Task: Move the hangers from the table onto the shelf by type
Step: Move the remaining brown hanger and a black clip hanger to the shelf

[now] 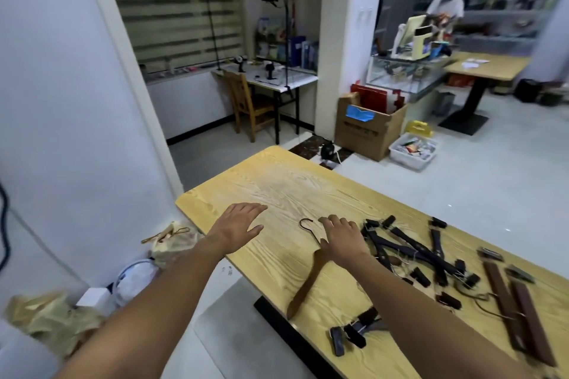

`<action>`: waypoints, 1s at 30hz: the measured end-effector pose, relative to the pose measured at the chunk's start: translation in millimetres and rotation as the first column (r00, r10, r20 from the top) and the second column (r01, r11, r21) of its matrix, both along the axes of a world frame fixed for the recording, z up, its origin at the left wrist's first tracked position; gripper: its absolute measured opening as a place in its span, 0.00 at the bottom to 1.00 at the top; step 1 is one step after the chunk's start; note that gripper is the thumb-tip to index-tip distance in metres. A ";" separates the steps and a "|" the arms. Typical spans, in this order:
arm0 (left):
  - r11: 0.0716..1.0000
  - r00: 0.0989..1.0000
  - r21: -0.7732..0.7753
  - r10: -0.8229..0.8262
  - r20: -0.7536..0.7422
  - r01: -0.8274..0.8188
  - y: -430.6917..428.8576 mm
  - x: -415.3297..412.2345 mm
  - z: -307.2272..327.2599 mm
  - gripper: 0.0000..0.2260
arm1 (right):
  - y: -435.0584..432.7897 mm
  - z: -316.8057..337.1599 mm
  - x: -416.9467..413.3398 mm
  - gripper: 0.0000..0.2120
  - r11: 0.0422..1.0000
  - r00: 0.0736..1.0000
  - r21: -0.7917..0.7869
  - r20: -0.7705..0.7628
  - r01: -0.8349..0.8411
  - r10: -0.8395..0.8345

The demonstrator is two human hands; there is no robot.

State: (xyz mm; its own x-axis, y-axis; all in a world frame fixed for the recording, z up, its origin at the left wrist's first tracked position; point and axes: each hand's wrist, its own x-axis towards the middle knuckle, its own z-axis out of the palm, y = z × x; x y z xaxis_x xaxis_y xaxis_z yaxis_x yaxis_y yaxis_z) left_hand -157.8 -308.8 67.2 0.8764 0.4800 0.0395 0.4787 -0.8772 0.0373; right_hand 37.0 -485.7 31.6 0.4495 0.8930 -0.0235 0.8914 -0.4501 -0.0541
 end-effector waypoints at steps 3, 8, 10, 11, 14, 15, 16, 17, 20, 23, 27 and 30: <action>0.999 0.999 -0.017 -0.047 0.021 0.047 -2.2 24.4 -3.5 0.23 | -8.0 0.2 15.3 0.24 0.999 0.999 -0.007 -0.013 0.047 -0.047; 0.995 0.995 -0.036 -0.088 0.037 0.089 -5.7 53.7 -9.1 0.23 | -14.8 -2.0 34.3 0.24 0.998 0.998 -0.035 -0.020 0.060 -0.061; 0.996 0.996 -0.048 -0.076 0.035 0.078 -7.2 62.8 -12.7 0.23 | -16.8 -4.9 42.2 0.24 0.998 0.998 -0.045 -0.019 0.051 -0.051; 0.996 0.997 -0.061 -0.069 0.034 0.071 -8.7 67.0 -15.6 0.23 | -17.7 -7.1 46.5 0.24 0.998 0.998 -0.050 -0.022 0.049 -0.050; 0.993 0.999 -0.105 -0.050 0.023 0.052 -17.8 78.3 -29.1 0.23 | -19.4 -15.1 60.5 0.24 0.997 0.998 -0.066 -0.036 0.043 -0.045; 0.992 0.999 -0.120 -0.041 0.008 0.042 -21.3 82.4 -35.4 0.23 | -19.0 -18.0 65.9 0.24 0.997 0.998 -0.072 -0.039 0.038 -0.041; 0.990 0.999 -0.139 -0.033 -0.012 0.031 -25.2 86.1 -42.9 0.23 | -18.3 -21.1 71.5 0.24 0.997 0.998 -0.076 -0.043 0.034 -0.037; 0.987 0.999 -0.158 -0.022 -0.034 0.016 -29.3 89.4 -51.0 0.23 | -17.9 -24.1 76.8 0.24 0.996 0.998 -0.081 -0.047 0.028 -0.032; 0.976 0.996 -0.215 0.012 -0.086 -0.031 -39.3 98.4 -74.6 0.24 | -15.4 -31.2 92.0 0.24 0.994 0.999 -0.109 -0.044 0.001 -0.005; 0.964 0.991 -0.252 0.054 -0.121 -0.083 -49.8 110.1 -95.2 0.24 | -13.6 -40.6 105.9 0.24 0.990 0.999 -0.140 -0.049 -0.029 0.022; 0.954 0.982 -0.268 0.088 -0.168 -0.131 -62.3 127.7 -121.3 0.24 | -8.9 -55.4 120.8 0.23 0.985 0.997 -0.161 -0.050 -0.059 0.052; 0.948 0.967 -0.265 0.114 -0.229 -0.175 -68.6 136.8 -139.5 0.25 | -6.8 -63.9 126.8 0.23 0.983 0.996 -0.164 -0.049 -0.077 0.070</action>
State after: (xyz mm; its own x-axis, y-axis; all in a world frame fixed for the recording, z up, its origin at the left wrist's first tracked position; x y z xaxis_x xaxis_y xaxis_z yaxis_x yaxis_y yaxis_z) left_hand -21.0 -377.4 -72.3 0.7706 0.5671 -0.2909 0.6232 -0.7660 0.1576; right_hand 163.8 -492.5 -32.3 0.3783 0.9056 -0.1916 0.9208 -0.3895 -0.0227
